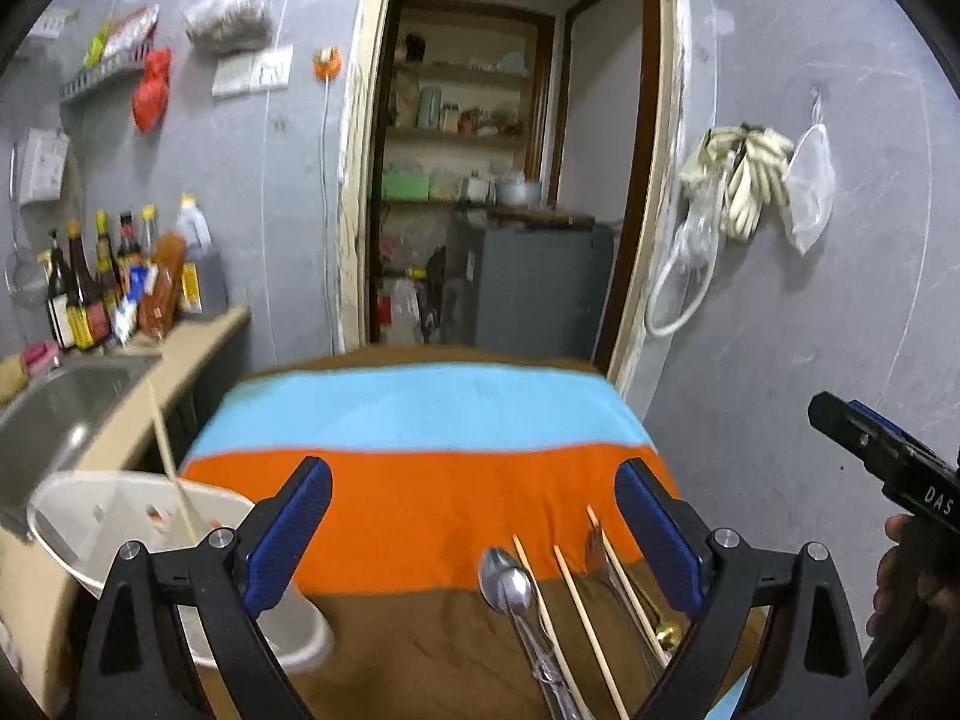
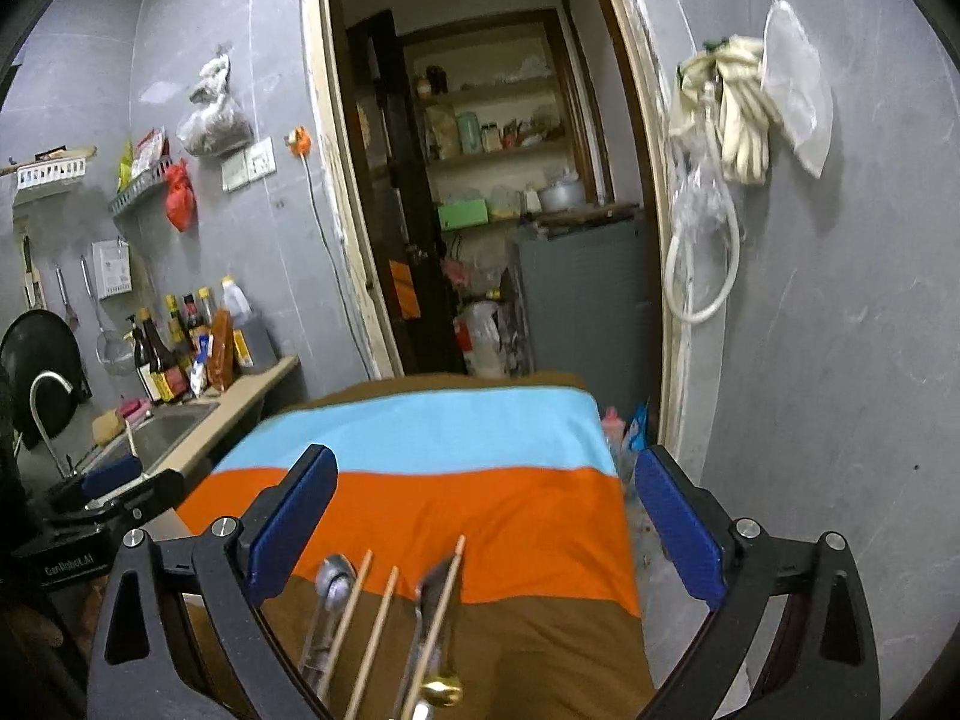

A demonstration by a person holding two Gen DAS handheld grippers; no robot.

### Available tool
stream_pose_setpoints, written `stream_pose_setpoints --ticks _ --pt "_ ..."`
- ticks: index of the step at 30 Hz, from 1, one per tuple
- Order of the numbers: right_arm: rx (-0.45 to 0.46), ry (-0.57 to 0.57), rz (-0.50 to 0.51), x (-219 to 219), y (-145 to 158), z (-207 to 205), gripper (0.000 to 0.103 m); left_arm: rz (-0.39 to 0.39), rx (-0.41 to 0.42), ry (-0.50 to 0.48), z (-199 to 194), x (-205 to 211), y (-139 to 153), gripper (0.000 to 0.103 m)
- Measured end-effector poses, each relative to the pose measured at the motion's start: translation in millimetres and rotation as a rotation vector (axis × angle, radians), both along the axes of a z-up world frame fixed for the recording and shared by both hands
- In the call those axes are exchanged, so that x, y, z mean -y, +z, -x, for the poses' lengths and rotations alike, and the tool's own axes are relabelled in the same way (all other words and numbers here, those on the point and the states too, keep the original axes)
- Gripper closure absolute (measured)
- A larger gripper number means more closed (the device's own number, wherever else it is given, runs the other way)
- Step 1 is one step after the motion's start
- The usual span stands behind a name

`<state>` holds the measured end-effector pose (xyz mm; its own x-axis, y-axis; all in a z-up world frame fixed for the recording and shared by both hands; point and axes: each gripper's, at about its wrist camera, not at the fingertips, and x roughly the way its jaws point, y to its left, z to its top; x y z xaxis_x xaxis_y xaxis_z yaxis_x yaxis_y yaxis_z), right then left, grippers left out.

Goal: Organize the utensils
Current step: 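Move the open right tool back over the utensil row, then close the right tool on the gold spoon's handle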

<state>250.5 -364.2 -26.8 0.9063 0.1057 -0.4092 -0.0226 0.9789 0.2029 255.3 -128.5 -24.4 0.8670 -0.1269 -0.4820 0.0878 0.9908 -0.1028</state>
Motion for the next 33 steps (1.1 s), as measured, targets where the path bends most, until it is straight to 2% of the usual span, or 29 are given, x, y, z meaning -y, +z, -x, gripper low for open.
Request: stream_pose_setpoints --ticks 4,10,15,17,20,26,33 --pt "-0.063 0.020 -0.003 5.8 -27.9 -18.6 0.005 0.021 -0.076 0.015 -14.7 5.1 -24.3 0.008" --pt "-0.181 0.060 -0.022 4.6 -78.2 -49.0 0.006 0.011 -0.155 0.037 -35.4 8.7 -54.5 0.008" --pt "-0.281 0.115 -0.023 -4.9 -115.7 -70.2 0.026 0.031 -0.226 0.050 -52.9 8.2 -77.8 0.011" --pt "-0.323 0.135 -0.018 -10.9 -130.7 -76.8 0.037 0.039 -0.257 0.052 -60.0 7.5 -84.9 0.018" --pt "-0.380 0.160 -0.003 -18.6 -150.6 -83.8 0.046 0.053 -0.304 0.050 -70.0 7.2 -96.8 0.028" --pt "-0.415 0.208 0.007 -30.6 -165.8 -88.5 0.047 0.079 -0.386 0.028 -87.9 8.2 -118.4 0.054" --pt "-0.424 0.266 0.077 -43.3 -164.5 -89.7 0.047 0.117 -0.436 -0.028 -98.2 11.2 -130.0 0.071"
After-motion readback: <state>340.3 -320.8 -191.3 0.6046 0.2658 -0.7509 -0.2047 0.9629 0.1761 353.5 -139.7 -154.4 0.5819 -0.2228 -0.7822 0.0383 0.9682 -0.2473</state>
